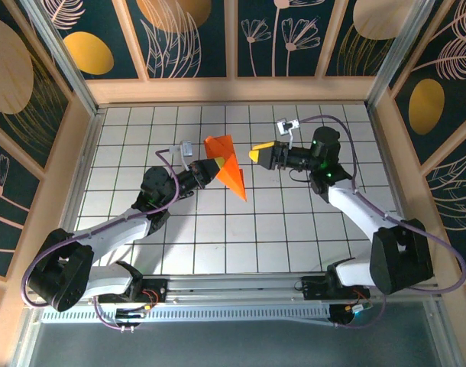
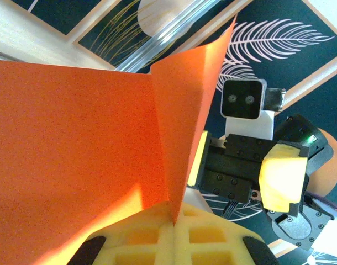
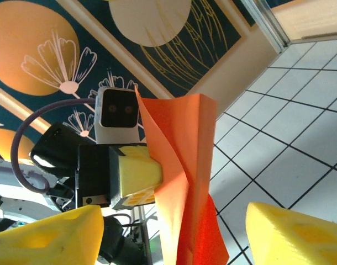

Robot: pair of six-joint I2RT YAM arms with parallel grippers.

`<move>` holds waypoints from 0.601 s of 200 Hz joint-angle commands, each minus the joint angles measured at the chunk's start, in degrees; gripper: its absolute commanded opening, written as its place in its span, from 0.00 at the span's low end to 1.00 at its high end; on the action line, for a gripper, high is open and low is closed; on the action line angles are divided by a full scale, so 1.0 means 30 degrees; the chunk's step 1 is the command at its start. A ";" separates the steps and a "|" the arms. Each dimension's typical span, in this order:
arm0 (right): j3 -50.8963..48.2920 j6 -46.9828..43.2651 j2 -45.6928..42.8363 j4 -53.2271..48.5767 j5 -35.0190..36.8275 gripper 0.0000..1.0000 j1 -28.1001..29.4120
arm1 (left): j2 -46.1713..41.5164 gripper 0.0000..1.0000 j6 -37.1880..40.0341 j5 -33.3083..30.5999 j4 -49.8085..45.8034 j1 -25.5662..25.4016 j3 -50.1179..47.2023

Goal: Fold a paper plane with a square sheet of paper (fold left side to right side)
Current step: Turn over the paper at the center of the table.

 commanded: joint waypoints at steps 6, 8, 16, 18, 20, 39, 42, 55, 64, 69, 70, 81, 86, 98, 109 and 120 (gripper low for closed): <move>-0.1025 -0.0425 -0.0307 -0.0780 -0.0242 0.77 0.0044 | 0.0350 0.00 -0.0317 0.0202 0.1512 0.0055 0.0736; -0.1059 -0.0431 -0.0331 -0.0785 -0.0295 0.78 0.0078 | 0.0384 0.00 -0.0331 0.0232 0.1541 0.0062 0.0750; -0.1235 -0.0451 -0.0393 -0.0836 -0.0512 0.80 0.0169 | 0.0486 0.00 -0.0418 0.0318 0.1727 0.0053 0.0826; -0.1280 -0.0489 -0.0404 -0.0865 -0.0553 0.80 0.0226 | 0.0506 0.00 -0.0452 0.0327 0.1770 0.0054 0.0861; -0.1313 -0.0513 -0.0421 -0.0909 -0.0593 0.81 0.0263 | 0.0533 0.00 -0.0482 0.0352 0.1803 0.0047 0.0848; -0.1631 -0.0772 -0.0456 -0.1239 -0.0793 0.83 0.0632 | 0.0712 0.00 -0.0682 0.0499 0.2216 0.0033 0.0960; -0.1693 -0.0774 -0.0452 -0.1250 -0.0845 0.84 0.0699 | 0.0765 0.00 -0.0712 0.0520 0.2279 0.0030 0.0960; -0.1848 -0.0774 -0.0399 -0.1050 -0.1080 0.85 0.1042 | 0.0832 0.00 -0.0797 0.0565 0.2434 0.0014 0.0991; -0.1869 -0.0845 -0.0343 -0.0993 -0.1133 0.86 0.1321 | 0.0891 0.00 -0.0851 0.0608 0.2467 0.0025 0.1063; -0.1839 -0.0959 -0.0288 -0.1090 -0.1085 0.86 0.1517 | 0.0934 0.00 -0.0850 0.0638 0.2490 0.0004 0.1078; -0.1821 -0.0970 -0.0270 -0.1100 -0.1065 0.86 0.1535 | 0.0958 0.00 -0.0857 0.0645 0.2494 0.0000 0.1078; -0.1689 -0.1204 -0.0100 -0.1363 -0.0799 0.86 0.1775 | 0.1082 0.00 -0.0891 0.0704 0.2537 -0.0017 0.1161; -0.1615 -0.1214 -0.0003 -0.1343 -0.0782 0.86 0.1880 | 0.1124 0.00 -0.0918 0.0726 0.2577 -0.0054 0.1195; -0.1485 -0.1004 0.0253 -0.1008 -0.0836 0.86 0.2079 | 0.1243 0.00 -0.0980 0.0835 0.2656 -0.0080 0.1274; -0.1295 -0.0833 0.0462 -0.0664 -0.0868 0.86 0.2245 | 0.1382 0.00 -0.1053 0.0937 0.2748 -0.0104 0.1337; -0.0987 -0.0775 0.0622 -0.0580 -0.0928 0.84 0.2342 | 0.1496 0.00 -0.1135 0.0997 0.2844 -0.0140 0.1356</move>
